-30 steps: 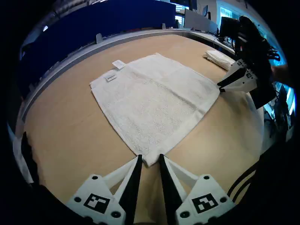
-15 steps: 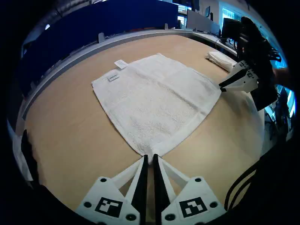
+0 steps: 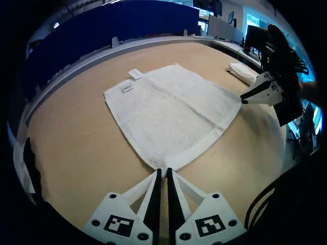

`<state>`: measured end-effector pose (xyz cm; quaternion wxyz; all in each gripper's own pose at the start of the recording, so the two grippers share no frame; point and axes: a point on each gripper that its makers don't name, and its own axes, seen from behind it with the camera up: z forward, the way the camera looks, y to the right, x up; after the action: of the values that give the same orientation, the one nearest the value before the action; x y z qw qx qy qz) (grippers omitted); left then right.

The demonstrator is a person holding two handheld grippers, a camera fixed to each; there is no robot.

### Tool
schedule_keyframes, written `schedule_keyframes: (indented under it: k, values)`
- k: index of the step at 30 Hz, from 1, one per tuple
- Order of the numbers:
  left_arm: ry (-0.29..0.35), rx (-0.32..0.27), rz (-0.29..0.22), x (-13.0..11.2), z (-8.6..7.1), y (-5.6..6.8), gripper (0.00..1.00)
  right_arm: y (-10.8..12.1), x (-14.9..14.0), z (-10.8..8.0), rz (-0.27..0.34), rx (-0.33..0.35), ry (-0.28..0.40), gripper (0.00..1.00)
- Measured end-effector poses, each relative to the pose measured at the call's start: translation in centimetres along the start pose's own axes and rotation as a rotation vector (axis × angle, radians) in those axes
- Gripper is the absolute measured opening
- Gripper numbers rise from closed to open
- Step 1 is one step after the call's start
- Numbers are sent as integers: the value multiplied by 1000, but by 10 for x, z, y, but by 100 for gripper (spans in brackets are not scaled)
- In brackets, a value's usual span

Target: Fold towel

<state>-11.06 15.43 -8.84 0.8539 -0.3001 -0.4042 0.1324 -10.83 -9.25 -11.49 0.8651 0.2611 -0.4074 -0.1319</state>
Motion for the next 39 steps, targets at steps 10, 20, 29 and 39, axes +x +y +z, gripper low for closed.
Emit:
schedule_keyframes:
  k: [10,20,29,39]
  values:
    - [45,22,-46,26,-26,-5,10,2,31,-27,-5,-5,49,11]
    - [94,39,-74,50,-62,-5,10,-2,54,-60,-7,-7,79,11]
    - [119,47,-109,60,-90,3,10,-8,66,-90,2,-5,92,11]
    - [130,45,-138,59,-104,8,10,-12,70,-104,23,3,93,11]
